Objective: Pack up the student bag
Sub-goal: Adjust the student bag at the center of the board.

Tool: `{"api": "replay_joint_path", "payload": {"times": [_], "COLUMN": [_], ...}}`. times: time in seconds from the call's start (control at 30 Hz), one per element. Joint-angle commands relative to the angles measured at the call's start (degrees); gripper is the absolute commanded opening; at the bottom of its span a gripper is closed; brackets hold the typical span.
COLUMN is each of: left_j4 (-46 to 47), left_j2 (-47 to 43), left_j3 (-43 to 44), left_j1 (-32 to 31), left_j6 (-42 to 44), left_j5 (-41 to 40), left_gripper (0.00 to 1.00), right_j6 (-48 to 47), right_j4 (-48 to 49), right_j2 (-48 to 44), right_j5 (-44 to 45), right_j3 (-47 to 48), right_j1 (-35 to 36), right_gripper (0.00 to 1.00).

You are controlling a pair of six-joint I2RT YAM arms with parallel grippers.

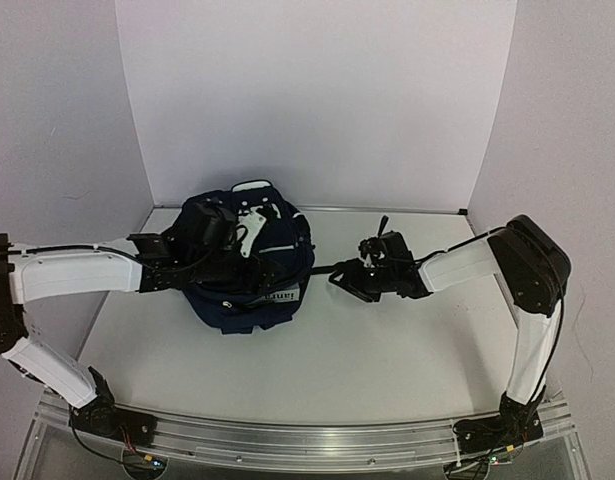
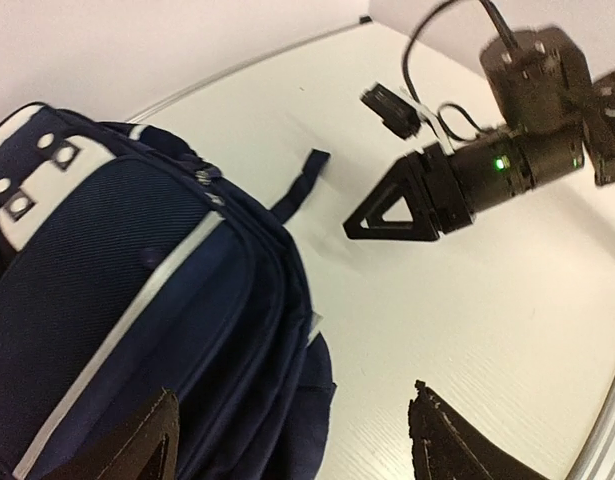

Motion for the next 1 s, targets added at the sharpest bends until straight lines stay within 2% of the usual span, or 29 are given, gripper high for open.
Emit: {"api": "replay_joint_path", "payload": {"times": [0.0, 0.27, 0.4, 0.53, 0.77, 0.83, 0.97], "left_j4": [-3.9, -3.5, -4.5, -10.6, -15.9, -18.7, -19.8], "left_j2": [7.2, 22.3, 30.4, 37.2, 43.2, 45.2, 44.6], "left_j3": [6.1, 17.8, 24.7, 31.6, 37.2, 39.3, 39.4], "left_j1": [-3.5, -6.1, -6.9, -6.9, -6.9, -6.8, -6.1], "left_j6": [5.2, 1.2, 2.0, 2.7, 2.6, 2.3, 1.1], "left_j5": [-6.1, -11.3, -20.7, -31.0, -40.8, -43.6, -47.6], "left_gripper": [0.79, 0.77, 0.83, 0.85, 0.91, 0.85, 0.59], "right_j6": [1.3, 3.0, 4.0, 4.8, 6.4, 6.8, 6.7], "right_j4": [3.1, 5.3, 6.5, 7.7, 10.1, 10.7, 11.9], "right_j2": [-4.4, -8.5, -9.9, -11.5, -13.9, -14.4, -15.0], "right_j5": [0.0, 0.8, 1.4, 1.3, 0.7, 0.5, -0.6], "right_j3": [-3.7, -8.4, -10.2, -12.4, -15.6, -16.2, -17.1], "right_j1": [-0.6, -0.9, -0.9, -0.9, -0.9, -0.9, -0.9], "right_gripper": [0.54, 0.54, 0.54, 0.54, 0.55, 0.55, 0.55]}}
